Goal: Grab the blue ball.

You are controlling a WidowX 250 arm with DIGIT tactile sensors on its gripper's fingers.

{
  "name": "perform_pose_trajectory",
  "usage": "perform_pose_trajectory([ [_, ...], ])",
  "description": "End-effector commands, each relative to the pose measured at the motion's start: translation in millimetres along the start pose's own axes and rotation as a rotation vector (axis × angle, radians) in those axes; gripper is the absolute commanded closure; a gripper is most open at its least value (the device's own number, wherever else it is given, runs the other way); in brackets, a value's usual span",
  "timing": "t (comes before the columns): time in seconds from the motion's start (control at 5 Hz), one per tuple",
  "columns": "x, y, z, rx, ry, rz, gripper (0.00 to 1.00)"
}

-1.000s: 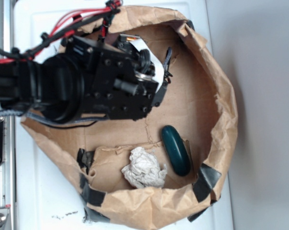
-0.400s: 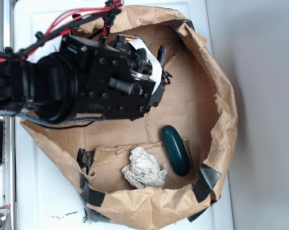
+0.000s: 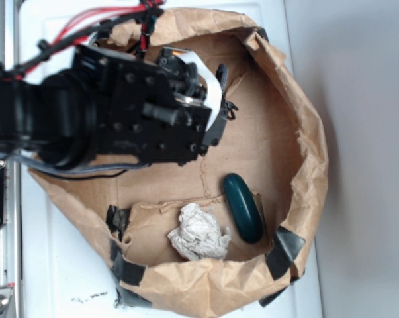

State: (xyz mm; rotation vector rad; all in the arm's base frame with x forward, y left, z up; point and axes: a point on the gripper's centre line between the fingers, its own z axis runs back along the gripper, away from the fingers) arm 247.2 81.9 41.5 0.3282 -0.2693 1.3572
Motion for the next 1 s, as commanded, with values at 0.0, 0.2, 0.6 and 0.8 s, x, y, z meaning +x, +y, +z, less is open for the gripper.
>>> perform_pose_trajectory([
  [0.0, 32, 0, 78, -0.219, 0.139, -0.048, 1.00],
  [0.2, 36, 4, 115, -0.272, 0.226, -0.183, 1.00],
  [0.6, 36, 8, 156, -0.292, 0.284, -0.324, 1.00],
  [0.8, 31, 9, 160, -0.303, 0.226, -0.346, 1.00],
])
